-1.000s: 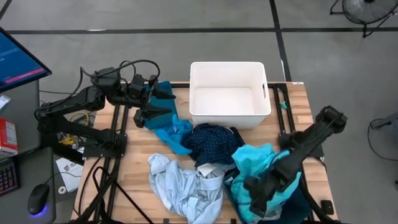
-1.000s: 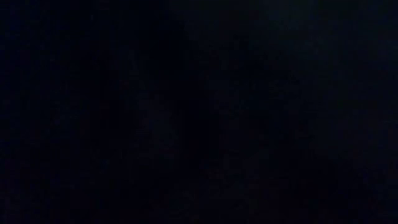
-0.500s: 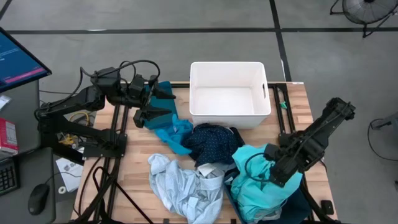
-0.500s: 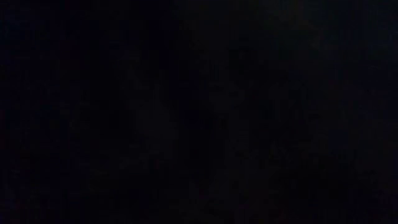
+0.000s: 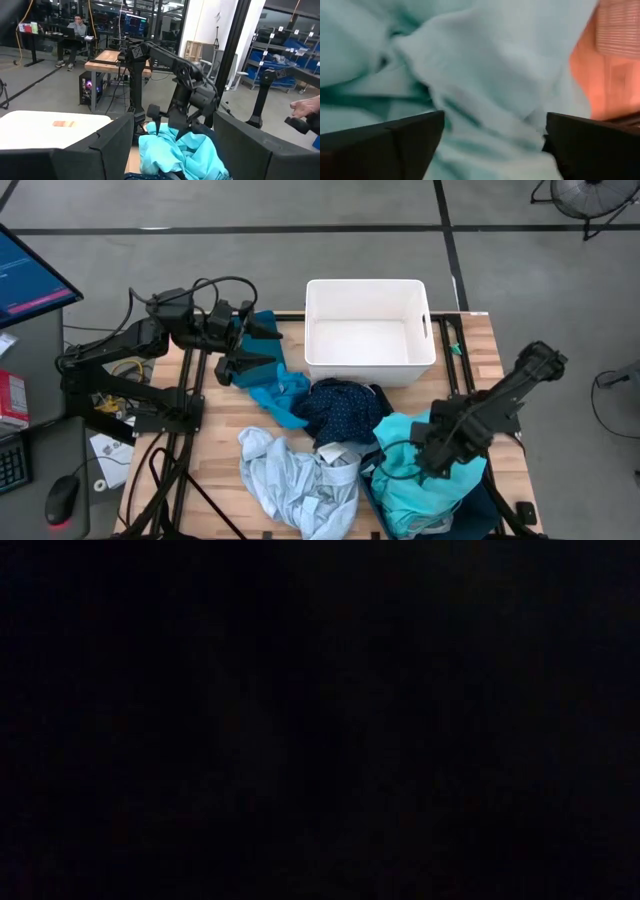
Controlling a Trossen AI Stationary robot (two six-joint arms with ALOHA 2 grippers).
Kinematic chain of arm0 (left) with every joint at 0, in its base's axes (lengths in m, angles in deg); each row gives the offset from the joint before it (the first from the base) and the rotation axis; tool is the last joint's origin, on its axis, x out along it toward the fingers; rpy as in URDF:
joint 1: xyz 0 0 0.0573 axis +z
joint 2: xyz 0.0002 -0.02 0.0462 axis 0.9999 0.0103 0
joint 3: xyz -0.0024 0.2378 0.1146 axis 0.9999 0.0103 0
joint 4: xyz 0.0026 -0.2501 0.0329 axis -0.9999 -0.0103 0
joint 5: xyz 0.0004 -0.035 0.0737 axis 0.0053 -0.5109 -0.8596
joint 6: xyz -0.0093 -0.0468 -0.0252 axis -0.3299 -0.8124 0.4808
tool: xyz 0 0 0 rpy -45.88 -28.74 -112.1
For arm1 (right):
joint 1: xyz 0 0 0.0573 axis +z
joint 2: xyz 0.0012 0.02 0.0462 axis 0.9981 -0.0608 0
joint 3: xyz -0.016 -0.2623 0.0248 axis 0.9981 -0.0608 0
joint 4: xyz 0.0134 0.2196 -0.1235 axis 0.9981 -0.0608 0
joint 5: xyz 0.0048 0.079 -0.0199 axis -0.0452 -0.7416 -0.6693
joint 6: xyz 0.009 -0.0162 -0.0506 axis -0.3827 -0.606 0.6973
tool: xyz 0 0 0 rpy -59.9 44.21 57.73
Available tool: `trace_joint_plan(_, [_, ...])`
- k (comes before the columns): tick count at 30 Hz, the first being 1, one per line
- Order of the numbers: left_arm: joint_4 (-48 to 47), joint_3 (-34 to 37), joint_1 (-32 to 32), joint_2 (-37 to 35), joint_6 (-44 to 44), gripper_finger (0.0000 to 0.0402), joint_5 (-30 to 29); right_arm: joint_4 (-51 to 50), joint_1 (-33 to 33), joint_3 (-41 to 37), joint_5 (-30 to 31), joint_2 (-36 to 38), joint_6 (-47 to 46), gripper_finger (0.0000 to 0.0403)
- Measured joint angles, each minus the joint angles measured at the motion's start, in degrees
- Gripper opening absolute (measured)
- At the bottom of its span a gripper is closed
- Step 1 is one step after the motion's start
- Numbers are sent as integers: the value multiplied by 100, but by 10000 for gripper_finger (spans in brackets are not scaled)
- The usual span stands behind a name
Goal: Pick & Place Cloths
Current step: Put the light blue shorts into the dark blue bin
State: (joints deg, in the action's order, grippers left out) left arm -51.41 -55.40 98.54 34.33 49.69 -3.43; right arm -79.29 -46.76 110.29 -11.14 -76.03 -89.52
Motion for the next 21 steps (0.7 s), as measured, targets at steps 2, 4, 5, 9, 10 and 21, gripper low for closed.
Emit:
trace_joint_plan(2, [-5, 0, 0, 0, 111, 258, -1, 59, -123, -99, 3, -113, 1, 363])
trace_joint_plan(4, [-7, 0, 0, 0, 124, 258, 0, 76, -209, -118, -20, -280, -5, 363])
trace_joint_plan(5, [-9, 0, 0, 0, 123, 258, 0, 92, -238, -113, -54, -362, 4, 354])
trace_joint_plan(9, [-15, 0, 0, 0, 127, 258, 0, 49, -254, 16, -146, -648, 110, 253])
trace_joint_plan(10, [-15, 0, 0, 0, 127, 258, 0, 29, -253, 31, -149, -703, 109, 214])
trace_joint_plan(21, [-15, 0, 0, -2, 129, 257, -2, -436, -294, 1444, -163, -742, -379, 7])
